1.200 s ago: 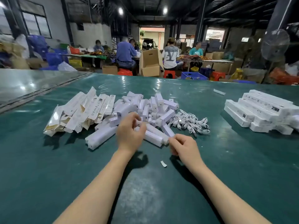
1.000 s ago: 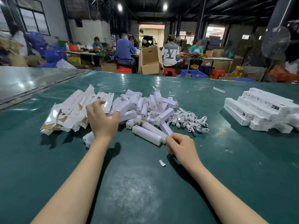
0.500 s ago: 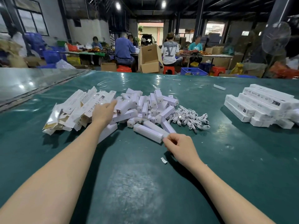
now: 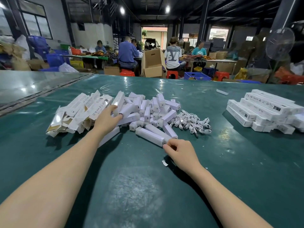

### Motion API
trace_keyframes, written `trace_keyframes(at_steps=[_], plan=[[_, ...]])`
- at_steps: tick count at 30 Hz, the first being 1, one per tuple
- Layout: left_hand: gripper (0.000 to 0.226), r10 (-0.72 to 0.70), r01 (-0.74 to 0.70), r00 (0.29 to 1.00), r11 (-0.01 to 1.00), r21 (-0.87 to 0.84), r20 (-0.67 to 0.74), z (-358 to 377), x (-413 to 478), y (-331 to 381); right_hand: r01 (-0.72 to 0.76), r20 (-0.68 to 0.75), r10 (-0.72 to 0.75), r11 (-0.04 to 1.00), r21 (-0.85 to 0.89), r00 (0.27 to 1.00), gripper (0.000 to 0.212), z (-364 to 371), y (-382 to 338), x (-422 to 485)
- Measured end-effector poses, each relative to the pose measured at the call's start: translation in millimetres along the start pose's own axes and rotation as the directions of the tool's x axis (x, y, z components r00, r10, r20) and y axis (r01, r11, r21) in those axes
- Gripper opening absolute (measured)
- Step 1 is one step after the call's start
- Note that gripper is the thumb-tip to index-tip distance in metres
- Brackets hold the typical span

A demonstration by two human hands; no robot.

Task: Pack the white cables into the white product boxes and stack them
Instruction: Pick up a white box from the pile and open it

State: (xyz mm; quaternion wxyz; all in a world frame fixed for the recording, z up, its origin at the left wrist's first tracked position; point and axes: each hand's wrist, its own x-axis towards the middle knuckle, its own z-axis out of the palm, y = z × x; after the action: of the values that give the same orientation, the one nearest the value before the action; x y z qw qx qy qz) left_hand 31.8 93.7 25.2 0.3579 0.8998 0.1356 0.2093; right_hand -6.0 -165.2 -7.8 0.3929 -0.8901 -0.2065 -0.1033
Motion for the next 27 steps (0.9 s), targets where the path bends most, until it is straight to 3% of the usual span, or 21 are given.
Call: trace_keyframes(at_steps=[9,18,21,23,25,27], plan=[[0.019,-0.016,0.018,1.000,0.997,0.069,-0.023,0.6,16.5,22.6,-0.019,0.008,0.019,1.000,-0.001,1.000,0.044,1.3,0.4,1.2],[0.012,-0.249,0.249,0.968,0.963,-0.105,0.017,2.2,22.3,29.6,-0.028,0.036,0.028,1.000,-0.008,0.999,0.043,1.4,-0.6,2.1],[0.020,-0.288,0.270,0.950,0.952,-0.144,-0.123,2.8,21.9,31.0,-0.030,0.037,0.031,1.000,-0.008,0.999,0.045,1.8,0.1,2.4],[0.025,-0.342,0.264,0.896,0.923,-0.279,-0.284,0.4,18.0,34.6,-0.038,0.043,0.038,0.999,-0.017,0.998,0.043,2.3,-1.0,2.6],[0.022,-0.351,0.154,0.853,0.876,-0.457,-0.386,-2.4,11.9,42.0,-0.044,0.054,0.044,0.999,-0.002,0.998,0.038,1.6,-1.5,2.5],[0.013,-0.293,0.034,0.886,0.814,-0.580,-0.360,-1.3,-3.3,56.4,-0.048,0.012,0.047,0.993,0.109,0.999,0.021,-1.0,-3.2,2.7]])
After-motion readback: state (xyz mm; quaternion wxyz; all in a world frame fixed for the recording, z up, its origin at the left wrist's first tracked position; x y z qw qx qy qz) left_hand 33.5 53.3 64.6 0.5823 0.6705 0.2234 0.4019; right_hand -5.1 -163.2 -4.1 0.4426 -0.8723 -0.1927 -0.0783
